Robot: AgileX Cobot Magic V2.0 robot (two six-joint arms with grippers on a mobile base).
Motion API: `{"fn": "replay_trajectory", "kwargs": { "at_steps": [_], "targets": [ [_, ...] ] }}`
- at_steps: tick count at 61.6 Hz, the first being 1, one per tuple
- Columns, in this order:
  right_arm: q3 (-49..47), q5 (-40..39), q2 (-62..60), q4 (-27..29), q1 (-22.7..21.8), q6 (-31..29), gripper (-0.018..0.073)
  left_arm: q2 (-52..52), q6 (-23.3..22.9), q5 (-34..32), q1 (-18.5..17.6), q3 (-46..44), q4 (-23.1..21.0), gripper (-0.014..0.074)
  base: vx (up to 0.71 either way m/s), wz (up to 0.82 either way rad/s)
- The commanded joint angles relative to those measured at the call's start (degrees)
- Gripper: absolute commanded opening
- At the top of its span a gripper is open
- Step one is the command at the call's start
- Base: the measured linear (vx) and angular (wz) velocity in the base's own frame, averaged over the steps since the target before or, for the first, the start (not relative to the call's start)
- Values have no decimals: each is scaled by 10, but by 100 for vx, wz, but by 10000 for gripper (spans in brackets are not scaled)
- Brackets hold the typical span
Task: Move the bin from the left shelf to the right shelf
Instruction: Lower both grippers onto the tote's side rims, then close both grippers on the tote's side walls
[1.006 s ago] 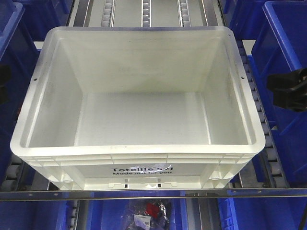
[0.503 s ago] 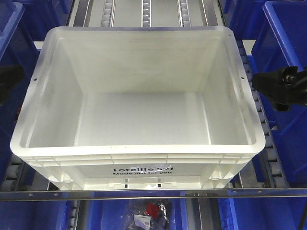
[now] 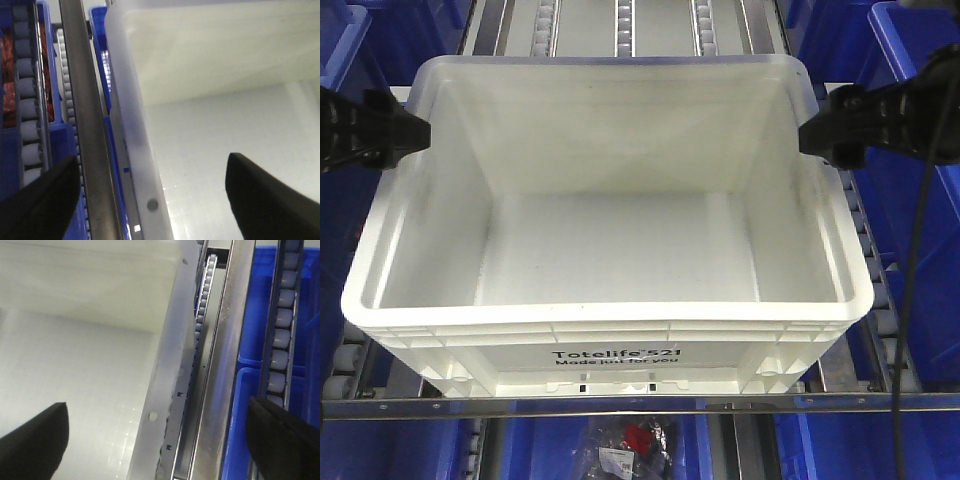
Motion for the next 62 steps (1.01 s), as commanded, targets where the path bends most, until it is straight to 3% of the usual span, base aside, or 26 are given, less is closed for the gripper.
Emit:
{"fn": "replay_trajectory", "kwargs": {
  "at_steps": [1, 20, 39, 62],
  "targets": [
    [-35, -25, 13, 2, 0, 0, 674, 14, -6, -23, -3, -36, -8, 557, 0, 0],
    [-49, -13, 74, 6, 0, 0, 659, 74, -6, 9, -3, -46, -9, 557, 0, 0],
    [-49, 8, 105, 59, 0, -33, 645, 86, -6, 38, -3, -44, -9, 557, 0, 0],
    [-49, 7, 119, 58, 0, -42, 623, 86, -6, 44, -3, -44, -9, 557, 0, 0]
  ]
}}
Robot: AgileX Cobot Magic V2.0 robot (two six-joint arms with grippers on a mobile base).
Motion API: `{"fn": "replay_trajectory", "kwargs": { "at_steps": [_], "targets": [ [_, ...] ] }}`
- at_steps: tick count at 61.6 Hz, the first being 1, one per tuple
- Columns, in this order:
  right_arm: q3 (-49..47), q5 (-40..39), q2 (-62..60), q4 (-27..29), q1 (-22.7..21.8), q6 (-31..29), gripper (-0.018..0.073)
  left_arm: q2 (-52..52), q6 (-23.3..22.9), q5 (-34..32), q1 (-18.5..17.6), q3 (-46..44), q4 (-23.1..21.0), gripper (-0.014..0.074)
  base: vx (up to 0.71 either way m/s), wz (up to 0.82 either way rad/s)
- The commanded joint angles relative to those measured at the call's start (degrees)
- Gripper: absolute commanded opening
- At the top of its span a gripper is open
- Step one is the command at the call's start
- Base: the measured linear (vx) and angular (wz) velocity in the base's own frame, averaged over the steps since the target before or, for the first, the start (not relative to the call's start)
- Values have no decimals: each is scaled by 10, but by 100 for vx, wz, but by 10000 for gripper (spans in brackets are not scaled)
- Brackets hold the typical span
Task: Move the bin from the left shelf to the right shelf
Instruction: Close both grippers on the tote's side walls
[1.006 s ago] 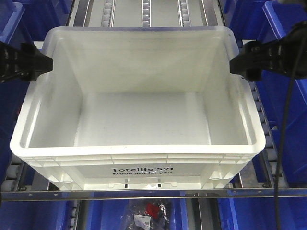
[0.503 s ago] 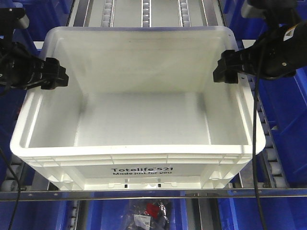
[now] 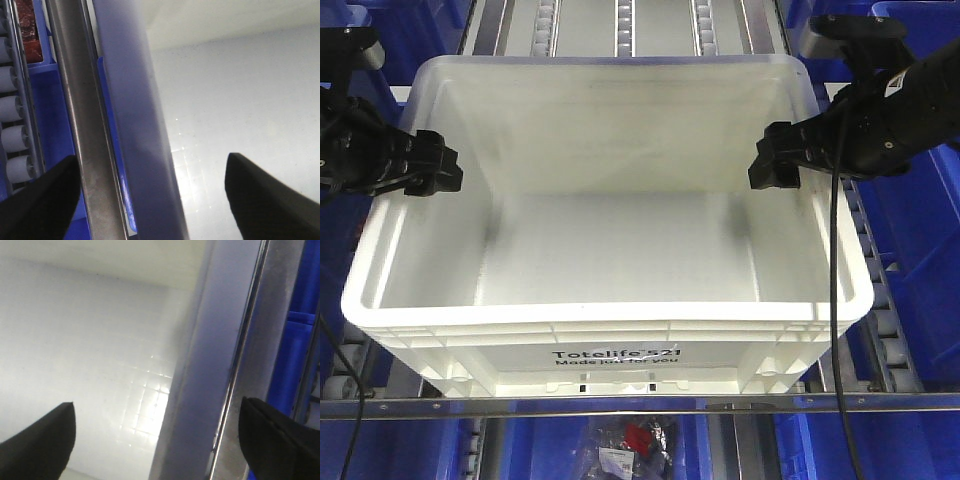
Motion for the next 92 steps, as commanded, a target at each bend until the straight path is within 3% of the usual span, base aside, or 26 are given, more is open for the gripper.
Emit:
{"fn": "replay_trajectory", "kwargs": {
  "at_steps": [1, 92],
  "targets": [
    [-19, -22, -14, 7, 0, -7, 621, -14, -5, -19, -3, -18, -9, 557, 0, 0],
    [-19, -17, 22, 9, 0, -7, 590, 14, -5, -3, -3, -18, -9, 554, 0, 0]
  ]
}}
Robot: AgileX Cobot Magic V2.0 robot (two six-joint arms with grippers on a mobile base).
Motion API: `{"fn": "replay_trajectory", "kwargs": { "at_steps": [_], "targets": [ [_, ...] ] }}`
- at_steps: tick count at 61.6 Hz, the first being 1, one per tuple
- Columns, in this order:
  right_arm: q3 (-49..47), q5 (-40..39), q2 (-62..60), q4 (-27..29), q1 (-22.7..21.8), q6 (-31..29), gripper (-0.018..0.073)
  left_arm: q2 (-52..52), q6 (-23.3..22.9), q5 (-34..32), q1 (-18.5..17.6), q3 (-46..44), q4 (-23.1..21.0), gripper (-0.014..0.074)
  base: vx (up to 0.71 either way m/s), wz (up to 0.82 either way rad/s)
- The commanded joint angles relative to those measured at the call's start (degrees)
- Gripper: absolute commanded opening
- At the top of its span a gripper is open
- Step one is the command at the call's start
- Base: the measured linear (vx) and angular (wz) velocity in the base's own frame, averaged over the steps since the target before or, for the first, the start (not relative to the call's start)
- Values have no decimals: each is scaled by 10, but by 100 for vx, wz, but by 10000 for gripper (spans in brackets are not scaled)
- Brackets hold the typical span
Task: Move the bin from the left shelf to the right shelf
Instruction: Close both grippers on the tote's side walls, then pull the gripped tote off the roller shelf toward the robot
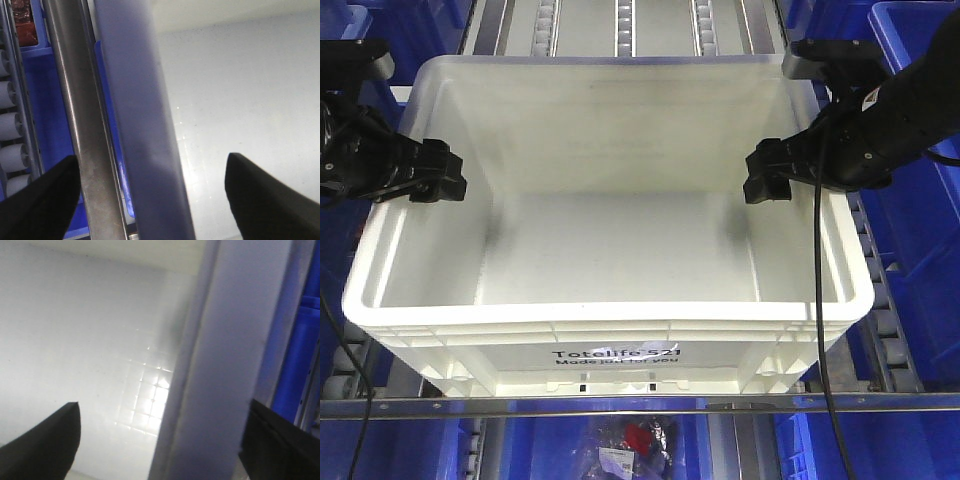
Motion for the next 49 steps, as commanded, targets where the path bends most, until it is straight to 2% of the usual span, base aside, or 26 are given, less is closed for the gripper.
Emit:
{"fn": "replay_trajectory", "kwargs": {
  "at_steps": [1, 6, 9, 15, 21, 24, 28, 49],
  "targets": [
    [-18, -17, -19, 7, 0, -6, 587, -9, -3, -23, -3, -12, -6, 549, 0, 0],
    [-18, -17, -19, 8, 0, -6, 551, -9, -3, -23, -3, -12, -6, 508, 0, 0],
    [-18, -17, -19, 8, 0, -6, 507, -9, -3, -23, -3, -12, -6, 453, 0, 0],
    [-18, -16, -19, 8, 0, -6, 390, -9, -3, -23, -3, -12, -6, 292, 0, 0],
    [-18, -16, -19, 8, 0, -6, 188, -9, -3, -23, -3, -12, -6, 60, 0, 0],
    [-18, -17, -19, 9, 0, -6, 104, -9, -2, -23, -3, -12, -6, -11, 0, 0],
    [-18, -17, -19, 9, 0, -6, -12, -9, -2, -24, -3, -12, -8, -10, 0, 0],
    [-18, -30, -41, 10, 0, -6, -7, -42, 4, -47, -3, -12, -28, -9, 0, 0]
  ]
}}
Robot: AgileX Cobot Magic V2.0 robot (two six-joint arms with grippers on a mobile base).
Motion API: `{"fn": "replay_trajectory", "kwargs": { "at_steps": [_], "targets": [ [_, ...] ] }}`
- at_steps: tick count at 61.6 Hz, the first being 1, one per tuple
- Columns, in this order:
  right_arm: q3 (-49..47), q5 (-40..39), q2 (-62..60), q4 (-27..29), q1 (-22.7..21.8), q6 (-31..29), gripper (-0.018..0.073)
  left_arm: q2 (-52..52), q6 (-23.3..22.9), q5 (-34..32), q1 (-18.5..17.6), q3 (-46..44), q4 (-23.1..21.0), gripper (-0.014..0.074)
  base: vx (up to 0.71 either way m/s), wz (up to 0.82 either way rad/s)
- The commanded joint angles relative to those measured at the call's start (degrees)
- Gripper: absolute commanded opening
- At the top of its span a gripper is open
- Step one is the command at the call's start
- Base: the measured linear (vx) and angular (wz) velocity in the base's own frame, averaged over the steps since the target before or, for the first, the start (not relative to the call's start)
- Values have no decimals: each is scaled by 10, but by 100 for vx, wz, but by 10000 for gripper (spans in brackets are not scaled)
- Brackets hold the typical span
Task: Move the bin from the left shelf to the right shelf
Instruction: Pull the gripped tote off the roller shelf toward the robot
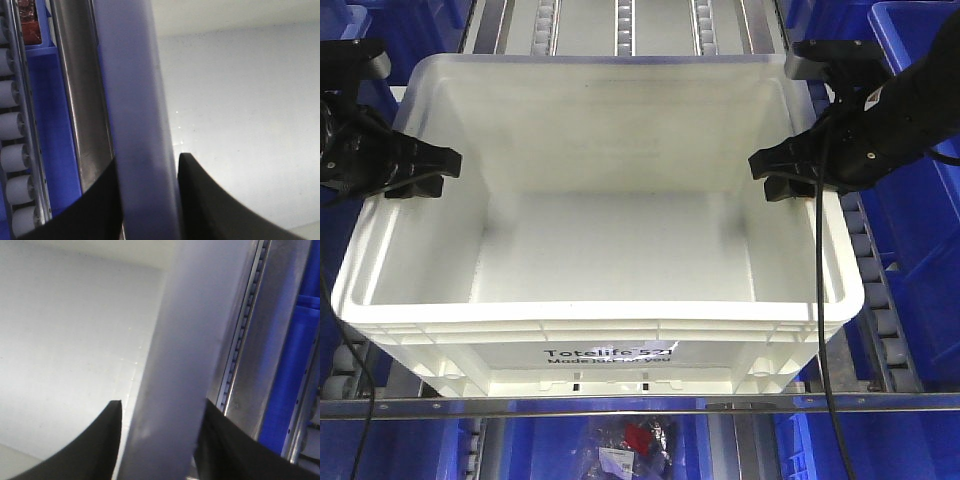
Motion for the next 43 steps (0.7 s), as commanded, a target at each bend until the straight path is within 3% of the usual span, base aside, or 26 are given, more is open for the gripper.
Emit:
{"fn": "replay_trajectory", "kwargs": {
  "at_steps": [1, 43],
  "targets": [
    [-18, -31, -39, 10, 2, -1, -6, -42, 17, -37, -4, -16, -27, -9, 0, 0],
    [-18, -11, -131, 17, 2, -1, -4, -136, 17, -14, -4, -16, -34, -6, 0, 0]
  ]
}}
